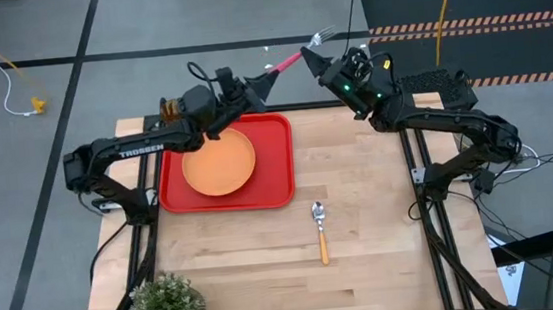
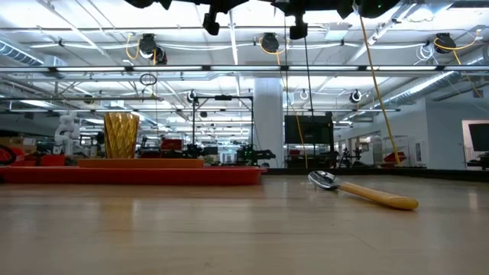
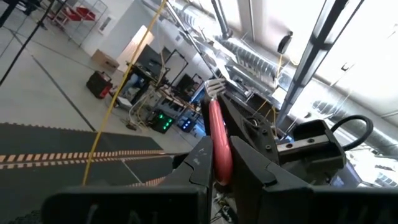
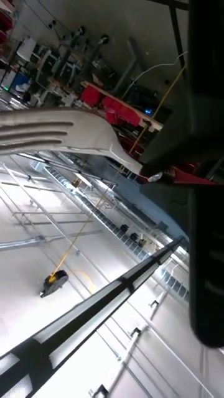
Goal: Pick and place plate/cup/fork/spoon on tray
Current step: Put the pink fork on the red serving tray to the right of the orange plate
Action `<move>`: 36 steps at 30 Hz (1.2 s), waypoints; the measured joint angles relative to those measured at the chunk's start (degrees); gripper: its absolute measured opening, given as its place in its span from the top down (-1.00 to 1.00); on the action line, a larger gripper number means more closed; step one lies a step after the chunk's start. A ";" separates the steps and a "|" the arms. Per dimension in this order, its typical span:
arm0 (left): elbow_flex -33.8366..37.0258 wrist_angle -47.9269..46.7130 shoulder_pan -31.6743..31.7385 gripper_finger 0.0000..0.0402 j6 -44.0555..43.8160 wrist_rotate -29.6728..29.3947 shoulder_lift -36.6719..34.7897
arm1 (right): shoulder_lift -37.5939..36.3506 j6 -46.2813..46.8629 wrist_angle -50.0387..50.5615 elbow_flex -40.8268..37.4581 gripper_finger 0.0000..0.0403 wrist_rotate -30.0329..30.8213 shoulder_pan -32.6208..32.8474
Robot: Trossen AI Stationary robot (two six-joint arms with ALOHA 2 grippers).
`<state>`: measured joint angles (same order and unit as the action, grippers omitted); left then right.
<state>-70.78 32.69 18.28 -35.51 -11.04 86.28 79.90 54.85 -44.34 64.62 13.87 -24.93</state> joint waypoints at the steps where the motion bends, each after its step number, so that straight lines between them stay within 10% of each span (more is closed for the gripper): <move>1: 0.00 -0.07 -0.04 0.84 0.00 -0.01 0.00 | 0.00 0.05 0.02 0.00 0.94 -0.55 -0.23; 6: 0.00 -1.75 -0.04 0.78 -1.26 0.23 0.00 | 0.00 0.05 0.46 0.00 0.92 -0.78 -0.48; 19: 0.02 -36.51 4.99 -0.33 -4.73 9.20 -15.77 | 0.09 7.77 9.05 2.12 0.94 -12.97 -5.33; 27: 0.02 -55.31 9.07 -0.29 -5.51 11.75 -27.21 | 2.63 -0.06 35.59 15.62 0.94 -24.77 -6.91; 36: 0.00 -62.32 11.71 0.05 -2.48 13.57 -30.27 | 13.90 2.43 40.66 24.47 0.94 -35.83 -6.01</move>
<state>-70.78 -29.62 29.99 -37.99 2.53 56.01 93.80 57.28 -3.68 89.09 -21.96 -30.94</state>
